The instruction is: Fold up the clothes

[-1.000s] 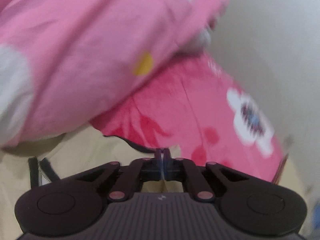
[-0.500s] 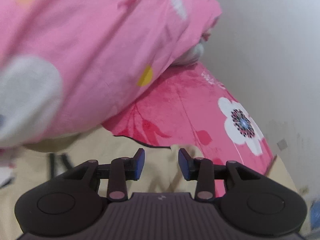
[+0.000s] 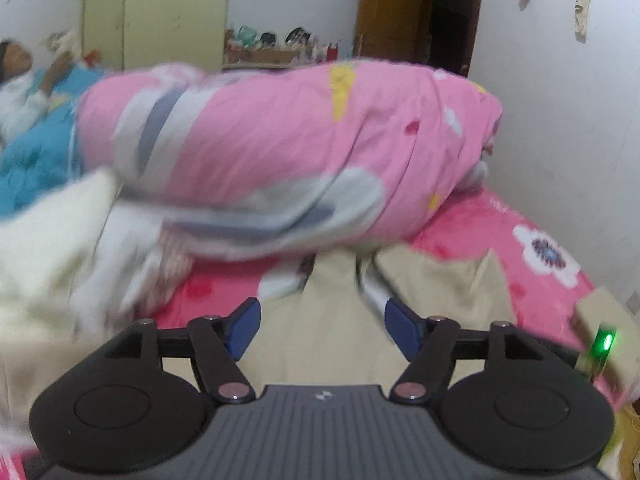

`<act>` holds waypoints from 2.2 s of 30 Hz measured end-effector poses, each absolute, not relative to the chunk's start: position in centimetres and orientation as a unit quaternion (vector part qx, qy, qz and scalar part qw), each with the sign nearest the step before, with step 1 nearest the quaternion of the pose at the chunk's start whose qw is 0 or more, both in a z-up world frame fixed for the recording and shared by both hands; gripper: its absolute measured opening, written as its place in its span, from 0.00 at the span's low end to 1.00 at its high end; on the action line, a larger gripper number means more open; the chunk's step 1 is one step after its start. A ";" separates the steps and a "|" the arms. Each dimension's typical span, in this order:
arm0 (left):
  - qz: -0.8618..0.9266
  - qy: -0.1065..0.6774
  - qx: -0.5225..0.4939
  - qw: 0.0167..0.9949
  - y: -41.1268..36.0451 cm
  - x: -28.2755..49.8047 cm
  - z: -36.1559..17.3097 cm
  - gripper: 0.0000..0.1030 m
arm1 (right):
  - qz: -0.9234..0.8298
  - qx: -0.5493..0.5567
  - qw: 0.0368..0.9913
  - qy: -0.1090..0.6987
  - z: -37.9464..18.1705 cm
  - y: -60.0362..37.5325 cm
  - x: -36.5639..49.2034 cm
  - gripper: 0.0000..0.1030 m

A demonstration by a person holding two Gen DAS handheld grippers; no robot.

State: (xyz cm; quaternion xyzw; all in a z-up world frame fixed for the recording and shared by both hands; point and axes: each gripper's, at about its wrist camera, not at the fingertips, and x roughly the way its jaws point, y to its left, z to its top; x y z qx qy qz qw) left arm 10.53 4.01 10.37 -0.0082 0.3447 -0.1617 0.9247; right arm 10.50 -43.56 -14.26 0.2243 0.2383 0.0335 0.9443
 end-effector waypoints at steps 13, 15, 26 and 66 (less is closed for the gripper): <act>-0.241 0.413 -0.202 0.855 6.6 10.7 -5.0 0.68 | 0.045 0.246 0.939 0.235 -9.4 -43.6 6.8 0.45; -0.243 0.422 -0.191 0.852 5.9 11.5 -6.3 0.66 | 0.062 0.253 0.941 0.216 -8.1 -43.0 4.4 0.49; -0.225 0.409 -0.172 0.867 3.3 13.7 -9.3 0.57 | 0.082 0.253 0.936 0.232 -8.4 -37.7 -2.0 0.54; -0.151 0.262 -0.256 0.918 11.7 4.6 -6.4 0.08 | 0.009 0.105 0.960 0.260 -5.4 -36.8 10.6 0.39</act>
